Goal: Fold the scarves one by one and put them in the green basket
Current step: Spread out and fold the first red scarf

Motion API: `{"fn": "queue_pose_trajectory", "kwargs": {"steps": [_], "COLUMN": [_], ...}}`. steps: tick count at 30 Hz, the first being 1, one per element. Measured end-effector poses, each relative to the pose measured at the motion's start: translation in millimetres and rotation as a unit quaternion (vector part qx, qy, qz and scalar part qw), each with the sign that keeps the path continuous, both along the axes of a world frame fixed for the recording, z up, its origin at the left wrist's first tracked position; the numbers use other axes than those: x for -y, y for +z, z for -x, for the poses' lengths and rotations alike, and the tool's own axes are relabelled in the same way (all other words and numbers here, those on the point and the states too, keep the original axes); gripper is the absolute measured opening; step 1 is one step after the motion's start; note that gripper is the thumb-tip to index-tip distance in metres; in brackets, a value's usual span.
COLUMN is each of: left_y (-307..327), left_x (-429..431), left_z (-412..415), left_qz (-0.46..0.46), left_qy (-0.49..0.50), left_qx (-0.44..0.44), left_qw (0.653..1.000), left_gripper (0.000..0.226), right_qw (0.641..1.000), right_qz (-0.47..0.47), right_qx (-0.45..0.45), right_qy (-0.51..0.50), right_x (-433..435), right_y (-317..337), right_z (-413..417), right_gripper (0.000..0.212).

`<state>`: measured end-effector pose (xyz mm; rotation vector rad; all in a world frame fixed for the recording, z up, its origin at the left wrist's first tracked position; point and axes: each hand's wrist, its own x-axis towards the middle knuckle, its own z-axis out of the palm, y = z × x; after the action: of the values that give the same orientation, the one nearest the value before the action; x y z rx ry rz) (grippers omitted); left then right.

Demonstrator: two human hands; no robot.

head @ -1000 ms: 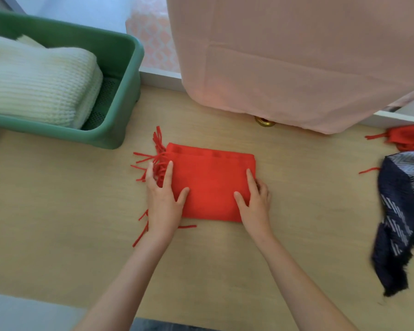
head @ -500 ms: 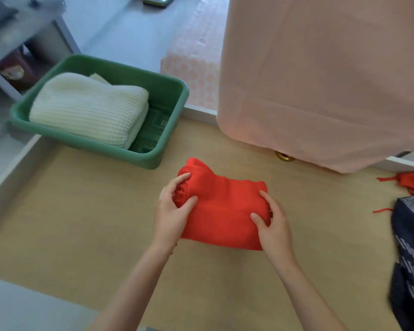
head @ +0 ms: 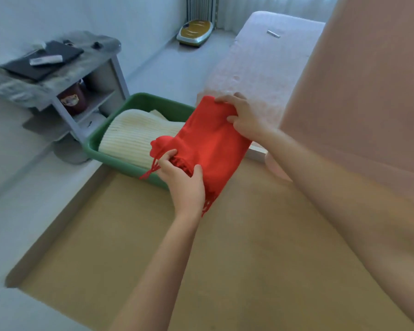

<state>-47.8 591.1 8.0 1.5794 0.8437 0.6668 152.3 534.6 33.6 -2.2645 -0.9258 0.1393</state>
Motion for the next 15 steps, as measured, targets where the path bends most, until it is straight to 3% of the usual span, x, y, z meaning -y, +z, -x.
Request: {"fn": "queue_pose_trajectory", "kwargs": {"steps": [4, 15], "left_y": [-4.6, -1.6], "left_x": [-11.1, -68.3], "left_z": [-16.6, -13.1], "left_qz": [0.020, -0.016], "left_qy": [-0.008, 0.106], "left_qx": [-0.033, 0.004], "left_qw": [0.999, 0.994], "left_gripper": [0.052, 0.049], "right_qw": [0.997, 0.997], "right_qz": [0.061, -0.058], "right_qx": [-0.011, -0.016], "right_qy": [0.036, 0.056], "right_x": [-32.0, -113.2], "right_y": [-19.4, -21.4], "right_z": [-27.0, -16.7], "right_gripper": [0.055, 0.052]}}
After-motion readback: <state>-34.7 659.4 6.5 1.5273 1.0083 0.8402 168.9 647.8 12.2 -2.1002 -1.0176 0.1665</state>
